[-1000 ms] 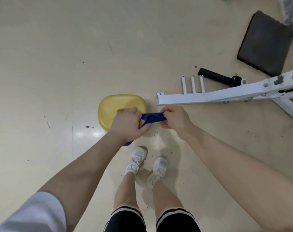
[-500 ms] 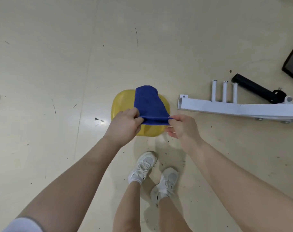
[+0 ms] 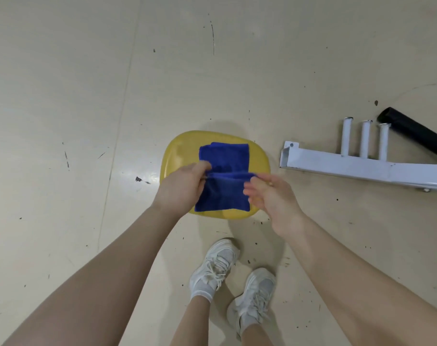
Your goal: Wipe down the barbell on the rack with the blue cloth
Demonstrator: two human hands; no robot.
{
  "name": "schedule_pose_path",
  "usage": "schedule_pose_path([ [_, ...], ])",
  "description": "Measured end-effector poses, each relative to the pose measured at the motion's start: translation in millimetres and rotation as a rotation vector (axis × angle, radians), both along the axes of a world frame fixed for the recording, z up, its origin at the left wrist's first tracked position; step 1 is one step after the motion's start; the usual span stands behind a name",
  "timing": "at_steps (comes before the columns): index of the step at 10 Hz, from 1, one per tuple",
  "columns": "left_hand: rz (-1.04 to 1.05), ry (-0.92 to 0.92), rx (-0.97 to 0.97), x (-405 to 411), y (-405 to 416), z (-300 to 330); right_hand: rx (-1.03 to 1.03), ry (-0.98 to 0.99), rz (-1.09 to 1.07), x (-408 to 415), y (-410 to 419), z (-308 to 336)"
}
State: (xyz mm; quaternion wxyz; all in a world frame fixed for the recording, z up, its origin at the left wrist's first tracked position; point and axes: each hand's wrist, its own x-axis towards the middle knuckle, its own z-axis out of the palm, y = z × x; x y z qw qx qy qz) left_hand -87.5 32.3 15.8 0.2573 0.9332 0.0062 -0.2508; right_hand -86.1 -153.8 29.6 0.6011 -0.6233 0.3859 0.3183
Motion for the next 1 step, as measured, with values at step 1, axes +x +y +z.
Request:
schedule_pose_path([
  [1,0.104,-0.028,0.081,10.3,-2.0,0.4,-0.022,-0.042,-0.011,15.4,-3.3,-2.6],
])
